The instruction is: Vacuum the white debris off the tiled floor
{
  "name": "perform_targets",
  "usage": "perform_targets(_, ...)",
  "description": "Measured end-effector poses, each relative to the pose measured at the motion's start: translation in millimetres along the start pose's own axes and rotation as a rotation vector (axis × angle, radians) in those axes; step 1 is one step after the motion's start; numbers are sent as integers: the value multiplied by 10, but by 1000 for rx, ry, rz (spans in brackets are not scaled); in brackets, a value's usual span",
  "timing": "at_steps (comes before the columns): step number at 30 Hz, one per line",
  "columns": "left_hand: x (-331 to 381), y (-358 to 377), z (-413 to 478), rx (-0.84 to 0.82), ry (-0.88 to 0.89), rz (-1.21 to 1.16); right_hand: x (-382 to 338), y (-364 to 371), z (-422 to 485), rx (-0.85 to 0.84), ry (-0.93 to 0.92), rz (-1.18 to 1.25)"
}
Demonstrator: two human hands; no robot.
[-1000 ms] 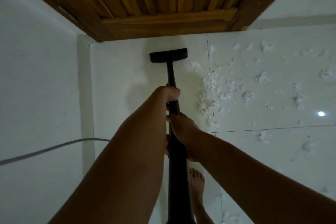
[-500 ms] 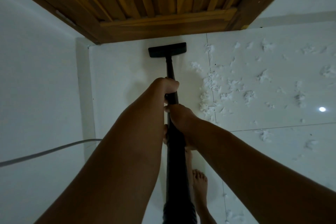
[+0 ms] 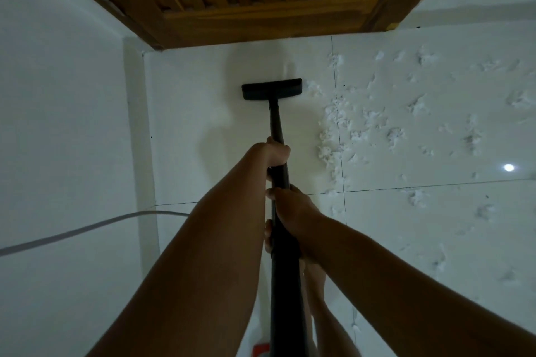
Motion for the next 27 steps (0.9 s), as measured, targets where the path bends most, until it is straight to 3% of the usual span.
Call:
perform_targets(6,329,-366,192,61,43,31,-470,72,176,8,-123,-109)
perform_targets(16,702,-619,380,80,60,1,-812,67,369,-32,-104,-47)
perform_targets(27,837,-919,470,140,99,10,-1080,202,483,-19,-186,-147)
Point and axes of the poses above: each hand's wrist, its own z-axis towards the middle knuckle, its own y-axis out of the palm, x = y × z, the point moved 10 cm from there along z, towards the middle knuckle, and after that the axes turned 7 degrees about -x, right-handed, at the moved point
